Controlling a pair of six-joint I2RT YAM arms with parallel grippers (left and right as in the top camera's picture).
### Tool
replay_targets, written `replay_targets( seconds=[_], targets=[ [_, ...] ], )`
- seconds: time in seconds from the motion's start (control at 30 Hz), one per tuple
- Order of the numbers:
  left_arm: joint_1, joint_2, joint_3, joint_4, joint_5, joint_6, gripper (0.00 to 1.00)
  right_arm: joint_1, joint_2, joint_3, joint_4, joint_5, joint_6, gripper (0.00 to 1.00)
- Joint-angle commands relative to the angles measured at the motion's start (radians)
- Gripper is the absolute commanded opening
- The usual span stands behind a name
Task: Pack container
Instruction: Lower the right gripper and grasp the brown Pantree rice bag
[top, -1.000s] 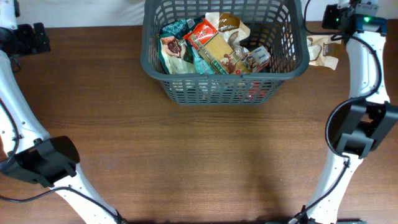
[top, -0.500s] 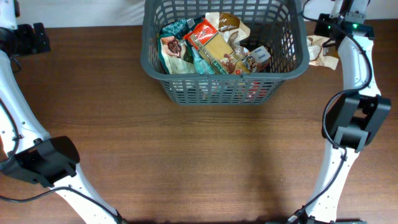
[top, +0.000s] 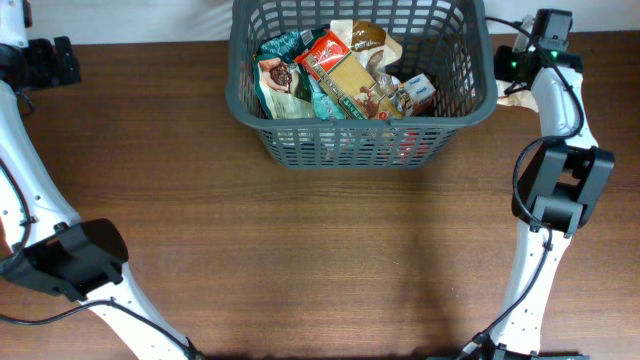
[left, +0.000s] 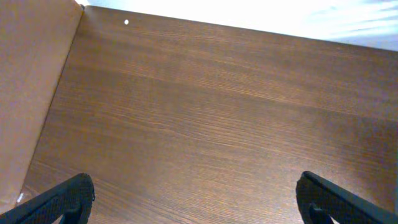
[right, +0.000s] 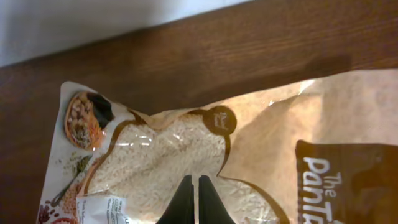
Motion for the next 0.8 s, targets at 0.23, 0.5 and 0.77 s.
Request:
replay_targets(
  seconds=[0.23, 0.5, 0.77],
  targets=[
    [0.001, 0.008, -0.004, 0.003, 0.008, 0.016, 0.99, 0.004, 0.017, -0.006, -0.027, -0.020, -0.002, 0.04],
    [0.001, 0.008, -0.004, 0.003, 0.008, 0.016, 0.99, -0.006, 0.018, -0.057, -0.037, -0.024, -0.002, 0.04],
    [0.001, 0.008, -0.004, 0.002, 0.008, 0.016, 0.99, -0.008, 0.018, -0.080, -0.075, -0.024, -0.002, 0.04]
  ],
)
